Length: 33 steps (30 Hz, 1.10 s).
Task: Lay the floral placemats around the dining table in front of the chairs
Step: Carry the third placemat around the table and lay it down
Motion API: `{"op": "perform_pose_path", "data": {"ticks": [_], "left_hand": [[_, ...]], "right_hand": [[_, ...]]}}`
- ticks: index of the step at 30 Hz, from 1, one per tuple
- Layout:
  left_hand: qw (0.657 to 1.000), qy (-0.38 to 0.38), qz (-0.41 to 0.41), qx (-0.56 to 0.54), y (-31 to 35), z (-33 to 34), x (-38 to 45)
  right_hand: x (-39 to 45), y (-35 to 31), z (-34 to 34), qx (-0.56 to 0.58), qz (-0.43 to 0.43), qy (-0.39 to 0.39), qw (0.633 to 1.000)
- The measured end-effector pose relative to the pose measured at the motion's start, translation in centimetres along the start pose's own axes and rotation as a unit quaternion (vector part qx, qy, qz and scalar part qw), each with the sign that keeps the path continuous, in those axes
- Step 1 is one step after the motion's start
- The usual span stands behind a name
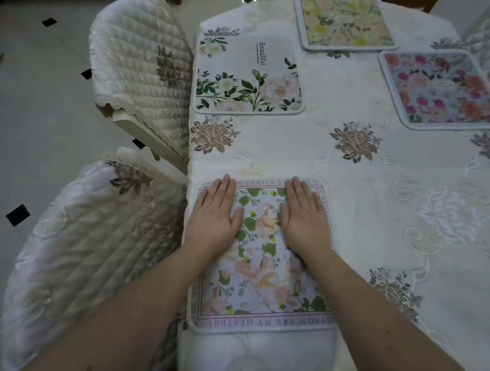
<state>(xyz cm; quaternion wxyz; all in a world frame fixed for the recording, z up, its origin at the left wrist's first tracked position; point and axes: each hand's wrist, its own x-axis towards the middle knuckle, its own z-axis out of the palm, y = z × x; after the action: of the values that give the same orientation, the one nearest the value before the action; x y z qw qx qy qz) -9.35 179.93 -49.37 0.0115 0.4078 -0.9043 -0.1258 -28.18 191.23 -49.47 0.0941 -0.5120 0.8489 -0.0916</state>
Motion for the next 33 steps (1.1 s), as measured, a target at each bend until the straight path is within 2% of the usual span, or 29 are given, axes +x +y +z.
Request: {"op": "perform_pose_path", "data": {"ticks": [4, 8, 11, 15, 17, 19, 22, 33], "left_hand": [[0.999, -0.016, -0.038, 0.011, -2.0, -0.7, -0.8], [0.997, -0.02, -0.064, 0.034, -2.0, -1.7, -1.4], [0.997, -0.002, -0.074, 0.011, -0.3, -2.3, -3.2], [0.995, 0.047, -0.047, -0.079, 3.8, -1.9, -6.8], [0.992, 0.049, -0.048, -0.104, 5.3, -1.3, -8.3], [0.993, 0.034, -0.041, -0.102, 6.0, -0.4, -9.8], [0.999, 0.007, -0.022, -0.043, 6.0, 1.1, -12.0], [0.999, -0.03, -0.017, 0.007, 2.0, 0.8, -13.7]], "right_hand": [[-0.6, 3.9, -1.1, 0.005, 0.031, -0.004, 0.999], [-0.9, 4.2, -2.2, -0.002, 0.045, 0.001, 0.999], [-2.8, 2.1, -2.6, 0.029, 0.03, 0.024, 0.999], [-7.0, -3.2, -1.4, 0.107, 0.006, 0.041, 0.993], [-8.9, -5.1, -0.4, 0.125, 0.01, 0.034, 0.991], [-10.7, -5.7, 0.7, 0.096, -0.002, 0.013, 0.995], [-12.3, -5.1, 1.8, 0.028, -0.029, -0.007, 0.999], [-13.8, 1.3, -0.1, -0.009, 0.036, -0.012, 0.999]]}}
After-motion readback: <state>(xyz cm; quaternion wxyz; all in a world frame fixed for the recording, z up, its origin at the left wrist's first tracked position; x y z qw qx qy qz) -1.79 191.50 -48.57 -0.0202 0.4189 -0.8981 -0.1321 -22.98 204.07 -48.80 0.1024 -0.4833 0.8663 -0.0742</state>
